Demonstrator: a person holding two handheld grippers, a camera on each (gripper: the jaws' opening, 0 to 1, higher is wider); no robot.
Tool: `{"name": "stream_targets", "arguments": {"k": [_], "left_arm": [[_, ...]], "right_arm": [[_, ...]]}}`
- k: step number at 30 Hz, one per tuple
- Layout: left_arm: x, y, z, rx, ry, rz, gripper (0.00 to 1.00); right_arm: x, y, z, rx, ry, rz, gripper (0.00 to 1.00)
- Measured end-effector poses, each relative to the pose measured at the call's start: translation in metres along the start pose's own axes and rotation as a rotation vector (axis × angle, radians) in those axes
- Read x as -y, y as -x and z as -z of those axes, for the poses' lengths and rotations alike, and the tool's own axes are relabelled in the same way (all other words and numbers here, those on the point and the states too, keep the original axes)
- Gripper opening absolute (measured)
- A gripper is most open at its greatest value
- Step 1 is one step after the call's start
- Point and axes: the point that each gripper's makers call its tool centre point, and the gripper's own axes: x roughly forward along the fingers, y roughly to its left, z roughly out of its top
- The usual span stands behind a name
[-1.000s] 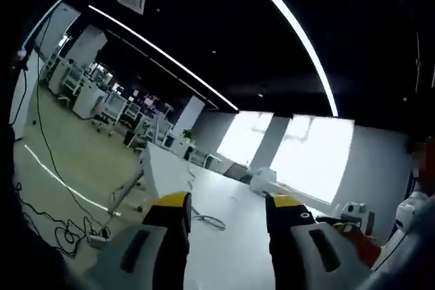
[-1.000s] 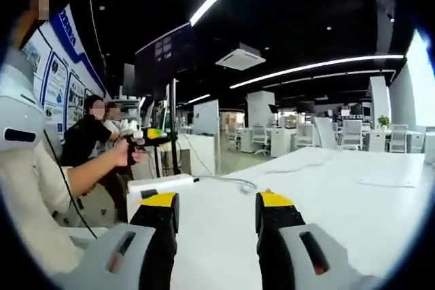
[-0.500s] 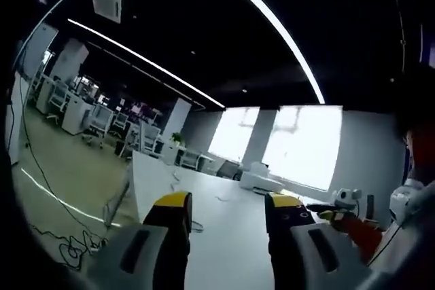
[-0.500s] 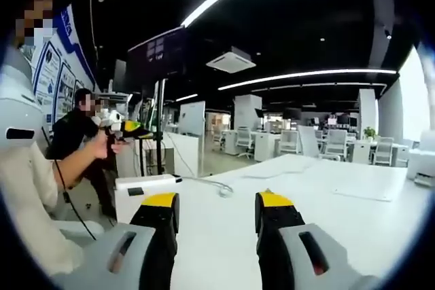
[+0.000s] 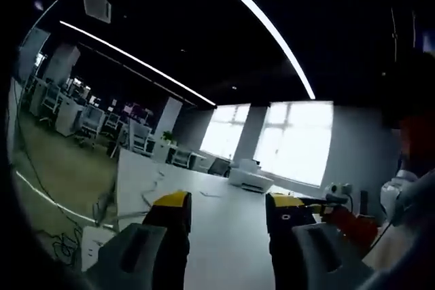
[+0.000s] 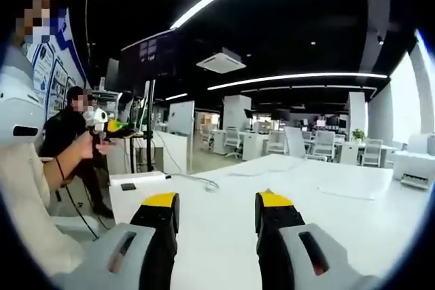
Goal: Pick up the power strip scattered on the table, fix it on the side mounting bracket of the table, and press the switch
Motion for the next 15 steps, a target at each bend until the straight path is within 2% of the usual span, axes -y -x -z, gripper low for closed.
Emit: {"name": "stream_targets", "arguments": {"k": [6,11,15], "left_arm": [[0.013,0.005,0.001,0.003,-0.028,-0.011,0.49],[0.013,0.011,0.015,-0.031,-0.066,-0.035,0.49],[0.01,0.015,0.024,-0.026,-0.059,-0.038,0.5]], "right_arm": [[0.002,0.011,0.006,-0.005,-0.006,0.008,0.42],[0.004,0.019,0.013,-0.012,-0.013,0.022,0.42],[0.005,0.024,0.018,-0.011,-0.022,0.031,0.42]]}}
